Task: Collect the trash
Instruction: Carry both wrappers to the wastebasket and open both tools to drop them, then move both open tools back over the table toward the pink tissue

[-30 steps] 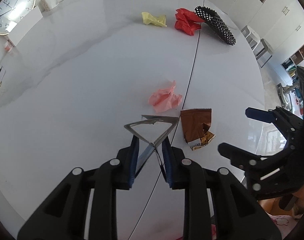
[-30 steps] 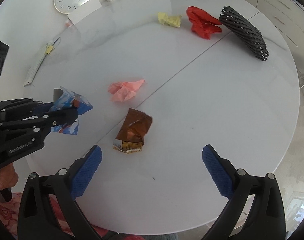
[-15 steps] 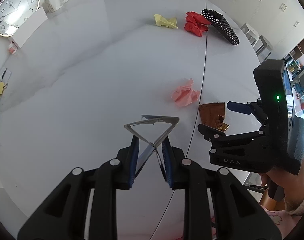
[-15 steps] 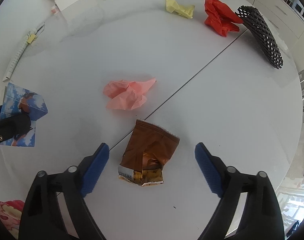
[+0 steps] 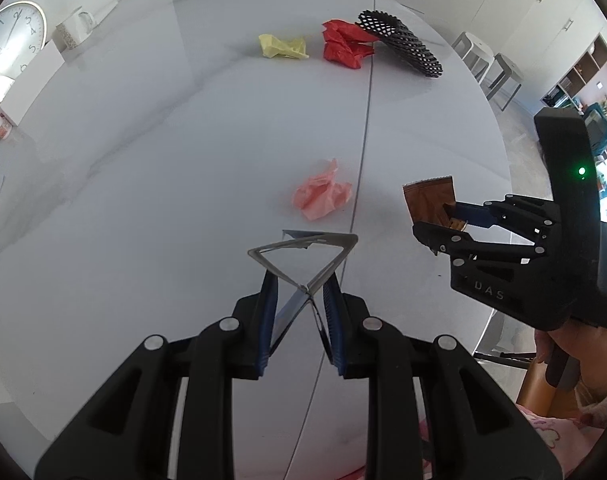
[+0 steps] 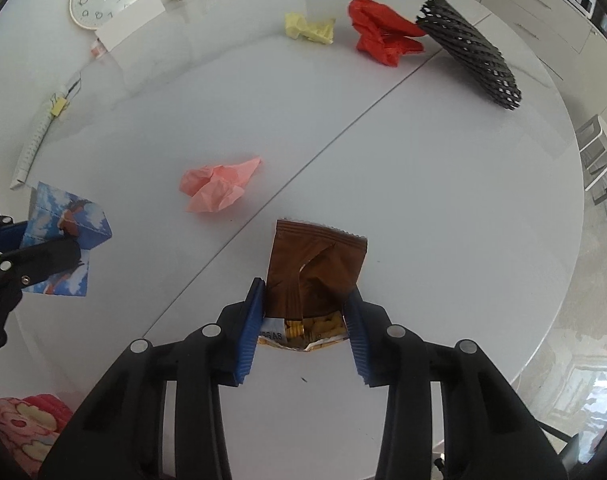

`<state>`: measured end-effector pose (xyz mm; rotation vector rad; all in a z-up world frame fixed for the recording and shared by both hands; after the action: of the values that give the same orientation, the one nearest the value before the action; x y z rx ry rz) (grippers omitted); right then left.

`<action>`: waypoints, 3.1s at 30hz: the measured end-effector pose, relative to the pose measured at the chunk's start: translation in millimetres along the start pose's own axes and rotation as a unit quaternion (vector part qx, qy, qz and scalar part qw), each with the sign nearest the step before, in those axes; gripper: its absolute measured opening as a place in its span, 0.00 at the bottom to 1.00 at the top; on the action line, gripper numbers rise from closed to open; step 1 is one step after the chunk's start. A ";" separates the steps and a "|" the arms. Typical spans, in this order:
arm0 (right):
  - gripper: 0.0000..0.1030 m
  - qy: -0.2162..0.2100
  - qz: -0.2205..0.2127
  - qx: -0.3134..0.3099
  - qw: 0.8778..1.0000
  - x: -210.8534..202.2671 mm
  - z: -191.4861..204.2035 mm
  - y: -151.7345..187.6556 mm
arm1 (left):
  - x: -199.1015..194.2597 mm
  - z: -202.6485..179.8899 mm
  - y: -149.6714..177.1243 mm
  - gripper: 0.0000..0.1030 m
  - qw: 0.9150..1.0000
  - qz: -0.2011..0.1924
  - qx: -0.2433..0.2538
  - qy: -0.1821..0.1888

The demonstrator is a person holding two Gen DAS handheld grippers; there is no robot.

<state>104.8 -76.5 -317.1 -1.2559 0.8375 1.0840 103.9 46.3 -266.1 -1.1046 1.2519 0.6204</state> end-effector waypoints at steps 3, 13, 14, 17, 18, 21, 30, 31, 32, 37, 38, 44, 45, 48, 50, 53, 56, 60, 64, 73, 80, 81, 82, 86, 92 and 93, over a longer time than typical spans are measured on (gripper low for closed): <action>0.39 -0.005 -0.012 0.027 1.000 -20.9 -26.4 6.8 | -1.1 -24.1 -7.7 0.23 1.000 -0.004 0.020 0.006; 0.39 0.043 -0.043 0.138 0.989 -92.0 -161.5 64.4 | 9.8 -155.3 -37.5 0.23 0.990 -0.004 0.128 0.056; 0.39 0.047 -0.044 0.148 0.987 -94.3 -171.7 71.6 | 11.1 -169.5 -40.2 0.23 0.988 -0.005 0.140 0.061; 0.40 0.057 -0.046 0.181 0.981 -103.4 -208.2 95.7 | 17.0 -219.7 -48.5 0.23 0.980 -0.006 0.182 0.081; 0.40 0.057 -0.047 0.191 0.979 -105.6 -217.5 102.2 | 19.5 -234.9 -50.7 0.23 0.977 -0.004 0.192 0.087; 0.40 0.057 -0.047 0.214 0.974 -112.2 -245.6 120.3 | 29.2 -278.7 -52.8 0.23 0.970 0.006 0.218 0.110; 0.40 0.059 -0.052 0.232 0.970 -121.4 -287.8 137.4 | 60.8 -363.5 -49.0 0.23 0.950 0.043 0.277 0.135; 0.40 0.058 -0.052 0.233 0.969 -121.1 -292.4 138.1 | 63.8 -368.8 -48.4 0.23 0.949 0.047 0.282 0.133; 0.40 0.057 -0.052 0.235 0.969 -121.1 -295.5 139.0 | 66.1 -372.9 -48.4 0.23 0.948 0.048 0.285 0.132; 0.40 0.055 -0.050 0.240 0.968 -120.9 -306.2 144.0 | 73.3 -383.3 -51.2 0.24 0.947 0.057 0.288 0.132; 0.40 0.054 -0.050 0.241 0.968 -120.9 -307.7 144.3 | 74.1 -382.9 -51.3 0.26 0.947 0.058 0.288 0.131; 0.40 0.053 -0.049 0.244 0.967 -119.3 -308.0 144.9 | 68.5 -378.3 -50.8 0.49 0.948 0.046 0.288 0.124; 0.40 0.052 -0.048 0.244 0.967 -118.3 -307.4 144.6 | 67.0 -377.3 -51.3 0.50 0.948 0.043 0.289 0.123; 0.40 0.050 -0.046 0.243 0.968 -116.0 -305.5 145.1 | 59.9 -370.5 -54.7 0.54 0.951 0.032 0.284 0.120; 0.40 0.046 -0.044 0.240 0.969 -112.4 -302.5 145.9 | 54.0 -362.4 -59.0 0.57 0.955 0.024 0.272 0.119; 0.41 0.044 -0.034 0.234 0.971 -103.3 -296.6 149.1 | 42.6 -340.0 -66.5 0.62 0.963 0.008 0.247 0.105; 0.42 0.040 -0.026 0.235 0.971 -94.2 -290.2 151.7 | 31.5 -316.5 -71.1 0.64 0.971 -0.004 0.221 0.096; 0.70 0.044 -0.017 0.232 0.972 -87.5 -281.4 152.3 | 20.7 -275.8 -74.2 0.70 0.979 -0.015 0.186 0.078; 0.80 0.056 -0.022 0.216 0.974 -90.1 -270.3 142.9 | 13.2 -229.3 -72.8 0.77 0.988 -0.024 0.137 0.060; 0.94 0.039 -0.053 0.190 0.980 -105.7 -233.2 93.8 | 0.9 -128.9 -62.9 0.85 0.998 -0.044 0.025 0.030; 0.95 0.016 -0.066 0.160 0.985 -107.4 -192.5 53.4 | -5.3 -72.9 -55.2 0.88 0.998 -0.050 -0.027 0.001; 0.96 0.015 -0.067 0.155 0.985 -107.0 -186.3 48.5 | -5.5 -66.2 -53.7 0.89 0.998 -0.049 -0.031 -0.002; 0.96 0.013 -0.068 0.150 0.986 -106.2 -180.2 43.6 | -5.7 -60.5 -52.3 0.89 0.998 -0.048 -0.034 -0.006; 0.97 0.006 -0.072 0.131 0.989 -104.5 -156.9 28.3 | -4.8 -42.0 -47.2 0.92 0.998 -0.046 -0.041 -0.020; 0.98 0.000 -0.076 0.111 0.991 -102.9 -132.4 10.3 | -3.7 -28.3 -43.5 0.92 0.998 -0.040 -0.044 -0.025; 0.98 -0.001 -0.077 0.109 0.991 -103.0 -129.6 8.3 | -3.4 -26.7 -43.7 0.92 0.998 -0.040 -0.045 -0.024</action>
<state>75.3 -221.7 -242.9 -1.1162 0.8201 0.8459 129.6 5.9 -247.6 -1.2006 1.1422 0.6443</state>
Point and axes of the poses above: each gripper's, at about its wrist camera, not at the fingertips, and x roughly the way its jaws point, z to its left, y to its underside, the point moved 9 cm from there along x, roughly the way its jaws point, and after that the axes turned 6 degrees about x, right-handed, at the moved point
